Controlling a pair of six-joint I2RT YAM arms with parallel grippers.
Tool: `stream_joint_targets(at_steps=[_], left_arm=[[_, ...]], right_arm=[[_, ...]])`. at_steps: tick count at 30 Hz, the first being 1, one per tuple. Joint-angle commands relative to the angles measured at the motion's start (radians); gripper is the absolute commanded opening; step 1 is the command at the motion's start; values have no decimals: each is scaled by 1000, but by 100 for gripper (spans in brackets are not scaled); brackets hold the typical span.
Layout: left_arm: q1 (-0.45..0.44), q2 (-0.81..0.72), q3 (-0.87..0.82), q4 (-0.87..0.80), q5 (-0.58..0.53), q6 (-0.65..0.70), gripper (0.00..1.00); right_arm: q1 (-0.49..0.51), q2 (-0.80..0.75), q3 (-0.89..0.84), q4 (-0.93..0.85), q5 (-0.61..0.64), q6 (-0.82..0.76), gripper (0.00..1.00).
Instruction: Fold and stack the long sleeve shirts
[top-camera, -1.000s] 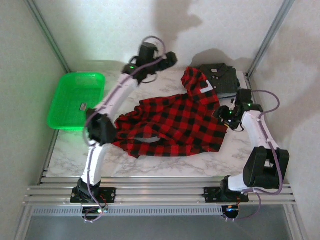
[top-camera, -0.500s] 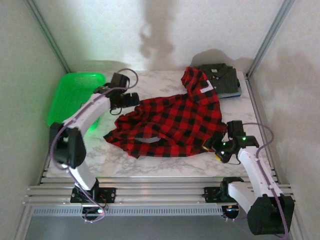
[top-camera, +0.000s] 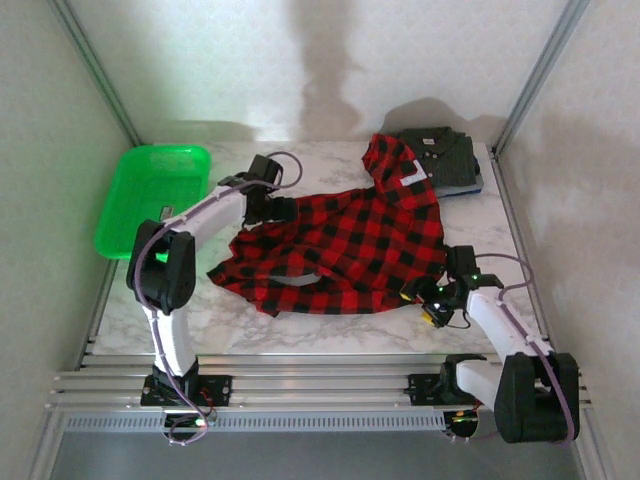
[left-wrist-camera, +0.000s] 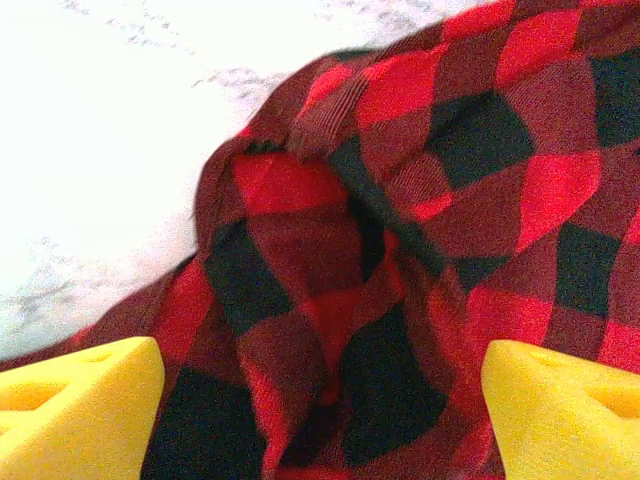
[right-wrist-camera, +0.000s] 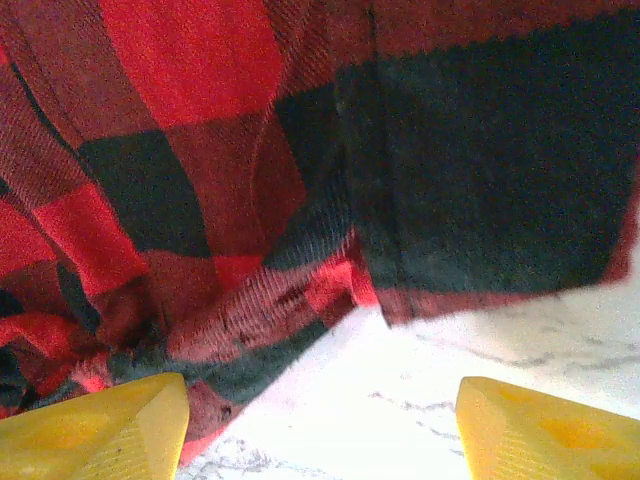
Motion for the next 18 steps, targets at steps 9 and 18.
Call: stream_joint_targets(at_steps=[9,18], left_arm=[[13,208,136,34,72,38,29],[159,266,332,51,67,-45,7]], right_arm=[[7,218,97,123,69,12,59],[-21,342,266,-19,357,-26,7]])
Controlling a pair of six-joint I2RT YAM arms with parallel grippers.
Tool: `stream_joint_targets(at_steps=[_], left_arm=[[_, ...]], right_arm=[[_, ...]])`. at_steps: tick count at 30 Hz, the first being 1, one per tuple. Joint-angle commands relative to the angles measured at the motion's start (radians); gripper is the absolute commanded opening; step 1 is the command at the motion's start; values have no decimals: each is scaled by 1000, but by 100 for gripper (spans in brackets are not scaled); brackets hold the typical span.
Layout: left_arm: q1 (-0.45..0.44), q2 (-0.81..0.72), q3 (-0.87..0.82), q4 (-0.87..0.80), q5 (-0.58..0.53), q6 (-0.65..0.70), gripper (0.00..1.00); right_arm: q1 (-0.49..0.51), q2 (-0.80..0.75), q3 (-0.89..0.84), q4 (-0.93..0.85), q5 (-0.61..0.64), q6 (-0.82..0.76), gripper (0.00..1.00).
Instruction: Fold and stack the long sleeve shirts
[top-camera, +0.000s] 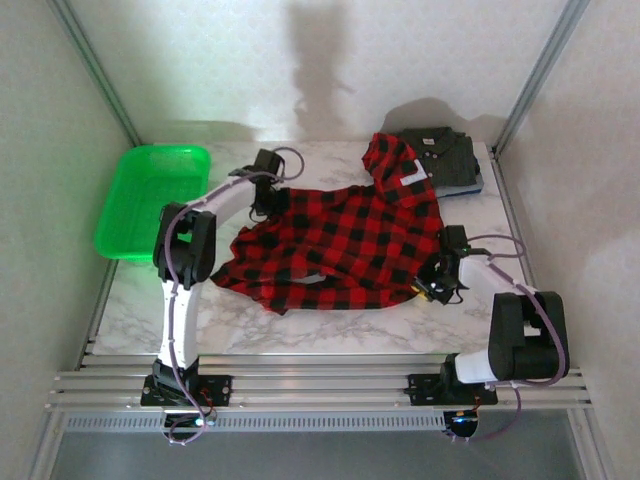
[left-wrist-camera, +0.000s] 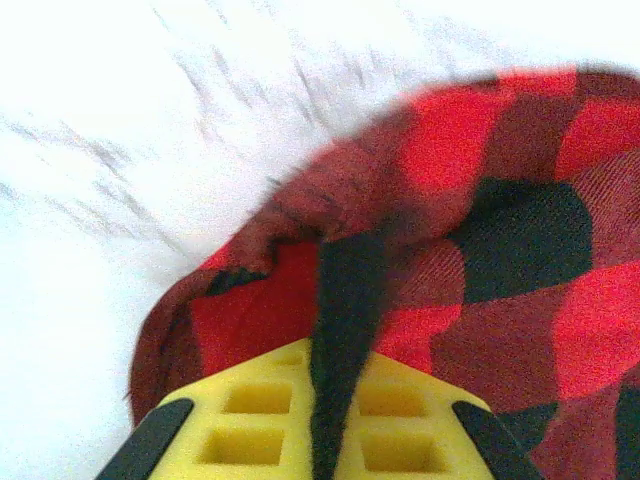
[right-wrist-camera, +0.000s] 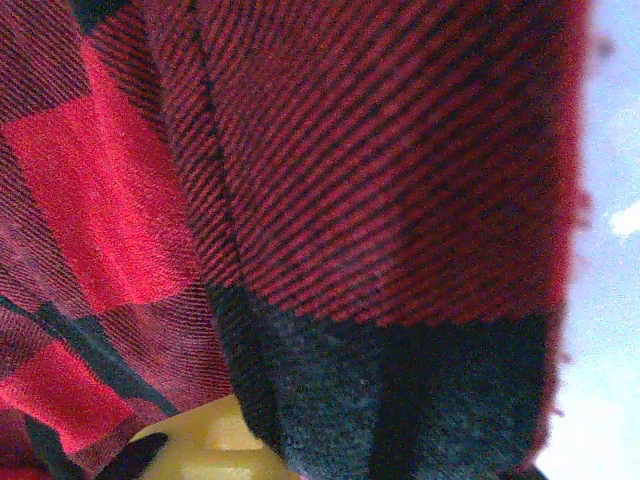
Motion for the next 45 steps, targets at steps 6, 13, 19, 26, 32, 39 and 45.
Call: stream_joint_targets(at_steps=[6,13,19,26,32,39,45], left_arm=[[150,24,149,56,37,-95,6],[173,48,183,130,52,-198,47],[143,-86,135,12,41,-272,87],[51,-529,-381,-58,6,-295,90],[2,-660,-748,27,67,-321,87],[-13,-617,-845,111,33,-371,80],[-69,-618,-885,118,24,-445,73]], right_arm=[[-65,109,277,-117,295,-131,0],[-70,190,439,-111,319,-195,17],[-63,38,349,-164,163,-180,66],[75,-275,107,-218,-62,-36,72],[380,-175,9,67,-42,184,71],[520,89,113,136,-18,201,70],[521,147,128,92,56,212,65]])
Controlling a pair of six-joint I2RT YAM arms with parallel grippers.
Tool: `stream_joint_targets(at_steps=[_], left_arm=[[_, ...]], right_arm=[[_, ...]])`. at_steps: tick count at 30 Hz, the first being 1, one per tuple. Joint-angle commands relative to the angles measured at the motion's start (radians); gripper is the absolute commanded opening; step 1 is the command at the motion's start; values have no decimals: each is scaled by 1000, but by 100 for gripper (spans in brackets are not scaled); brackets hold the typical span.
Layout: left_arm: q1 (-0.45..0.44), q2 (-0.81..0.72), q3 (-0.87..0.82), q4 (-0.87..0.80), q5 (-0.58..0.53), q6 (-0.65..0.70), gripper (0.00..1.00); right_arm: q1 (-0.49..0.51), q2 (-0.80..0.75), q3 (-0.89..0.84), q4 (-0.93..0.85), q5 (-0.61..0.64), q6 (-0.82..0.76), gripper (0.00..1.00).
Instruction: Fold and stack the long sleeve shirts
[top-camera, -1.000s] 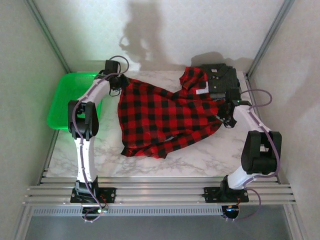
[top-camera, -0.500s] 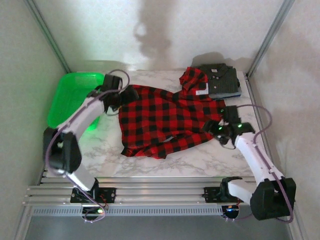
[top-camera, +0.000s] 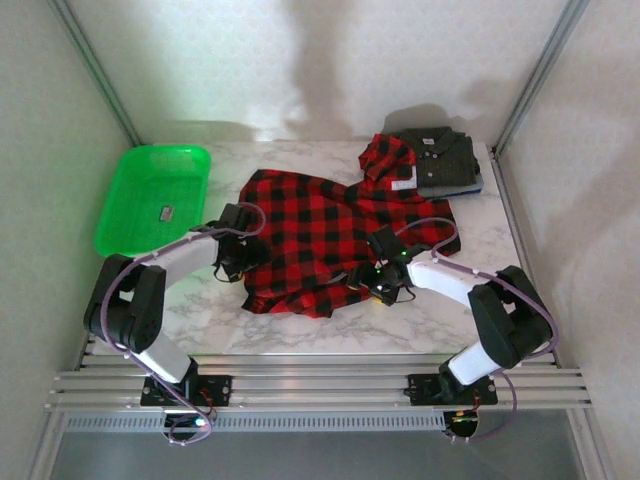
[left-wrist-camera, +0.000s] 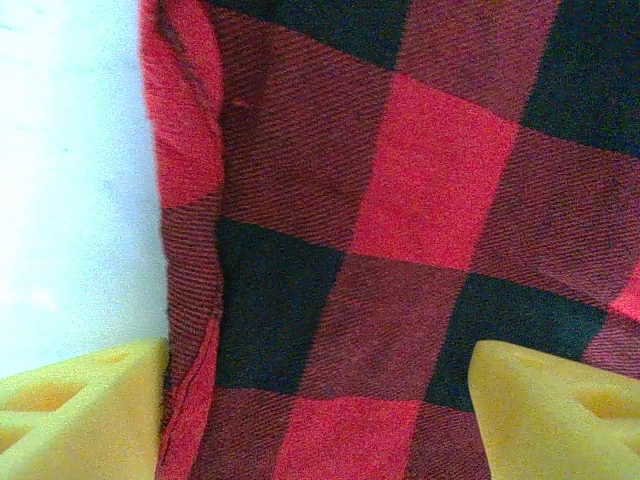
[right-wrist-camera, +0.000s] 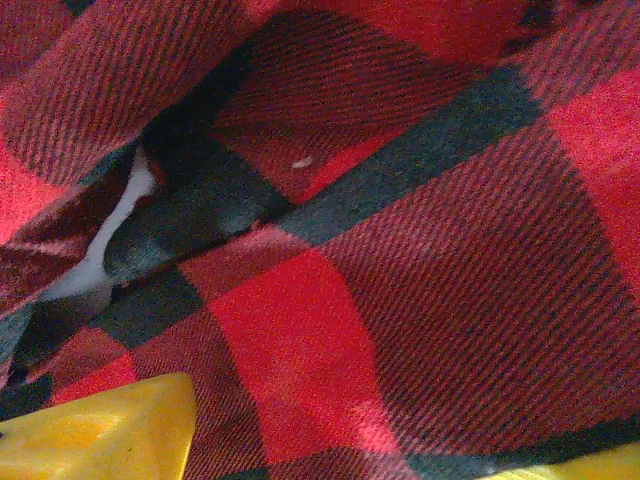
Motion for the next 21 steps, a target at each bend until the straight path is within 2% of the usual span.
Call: stream_joint_targets(at_steps=[1,2,4,5,7,11,15,21], left_arm=[[-41,-6,-54,59,-8,-72,70],[-42,7,-75,93,4,-86,64],[-43,38,-105,136,5,-99,47],[-42,50,-108,145,-12,-97,39],[-36,55,-97,139,-58,-83,26],[3,21,-42,72,-160,-40,11],[58,-35,-34,27,-211,-14,8],[130,-101,-97,7,-278,8,5]], right_arm=[[1,38,37,-44,80,9,62],[1,46,36,-49,88,4,58],[-3,62,33,-68,104,-4,43],[-4,59,29,-80,115,-11,33],[-13,34,22,-102,121,-27,20],[-24,-78,36,-218,149,-101,8],[-56,-220,22,-356,146,-170,0],[-75,-352,-50,-495,56,-234,0]])
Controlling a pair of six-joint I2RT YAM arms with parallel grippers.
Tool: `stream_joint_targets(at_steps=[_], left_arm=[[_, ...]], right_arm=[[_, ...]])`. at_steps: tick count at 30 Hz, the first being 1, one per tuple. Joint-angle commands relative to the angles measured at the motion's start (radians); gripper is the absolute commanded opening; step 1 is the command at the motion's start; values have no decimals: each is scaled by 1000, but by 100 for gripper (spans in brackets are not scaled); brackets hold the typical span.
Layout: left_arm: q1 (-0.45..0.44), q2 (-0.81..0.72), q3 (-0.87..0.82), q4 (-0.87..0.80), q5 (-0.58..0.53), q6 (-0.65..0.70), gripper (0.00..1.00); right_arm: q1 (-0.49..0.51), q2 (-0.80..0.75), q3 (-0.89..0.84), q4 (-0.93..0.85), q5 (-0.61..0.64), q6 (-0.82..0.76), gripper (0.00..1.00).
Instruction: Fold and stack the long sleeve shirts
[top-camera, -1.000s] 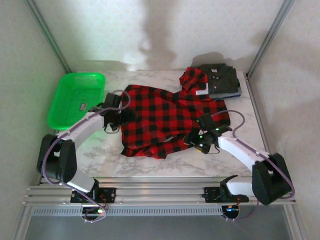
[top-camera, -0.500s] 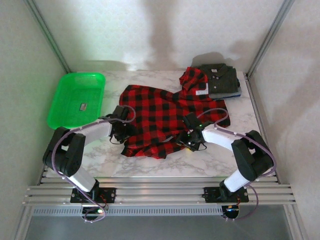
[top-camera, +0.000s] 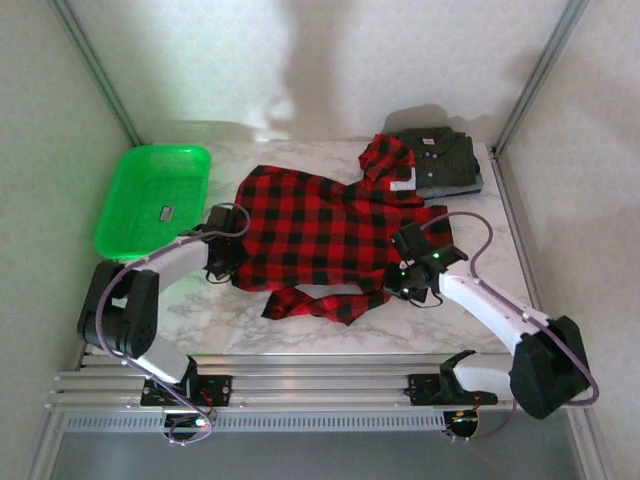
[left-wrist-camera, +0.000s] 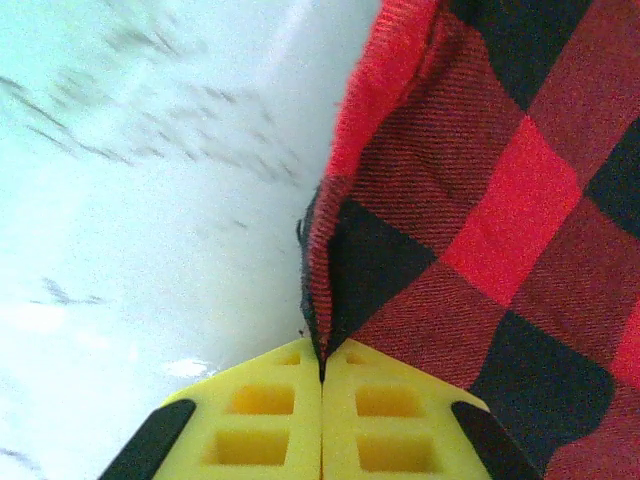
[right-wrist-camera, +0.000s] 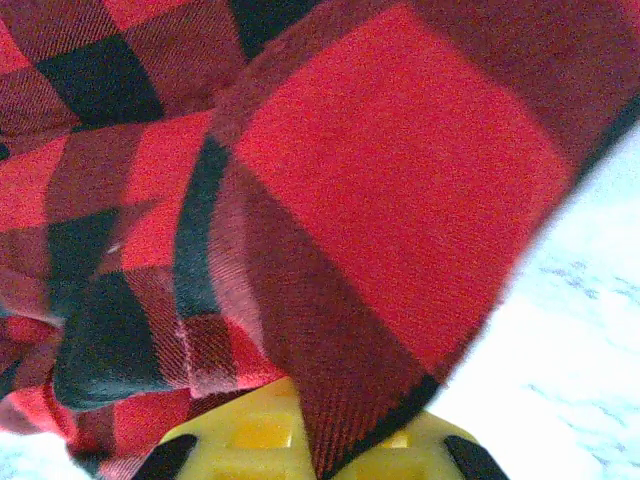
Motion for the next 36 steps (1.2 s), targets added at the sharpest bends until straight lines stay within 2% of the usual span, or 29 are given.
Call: stream_joint_targets(at_steps=[1,9,11,12,14,16,19,23,25,27,30,36], left_arm=[[41,-46,-41,-35,-102,32,5],[59,-86,-69,-64,-114,15,8],[61,-122,-89,-70,-118,-10,34],[61,-142,-89,-80,-111,-24,55],[37,-190,-69,-113,-98,-61,71],[-34,-256,-22,-172,-102,-100,81],[-167,-356,52,-250,-119,-160,84],[-408,-442,50,-265,-79,-251,84],[-543,-438,19,-258,-54,-285,83],[-637,-410,-12,-252,-36,-313,79],[-738,-345,-32,-240,-15,-329,75],[-808,-157,43,-324,-22,-301,74]], right_arm=[[-5,-43,-71,-162,-60,-56,0],[-4,-50,-161,-135,-104,-38,0],[-4,-66,-159,-109,-116,-32,1],[-4,-69,-153,-94,-125,-31,2],[-4,-55,-122,-98,-125,-38,4],[-5,-38,-91,-116,-118,-54,7],[-5,-36,-65,-133,-117,-63,12],[-5,-37,-57,-137,-129,-67,15],[-4,-25,-57,-141,-130,-73,22],[-5,-24,-54,-145,-122,-74,33],[-7,-32,-28,-173,-89,-85,51],[-37,-60,63,-250,-30,-154,80]])
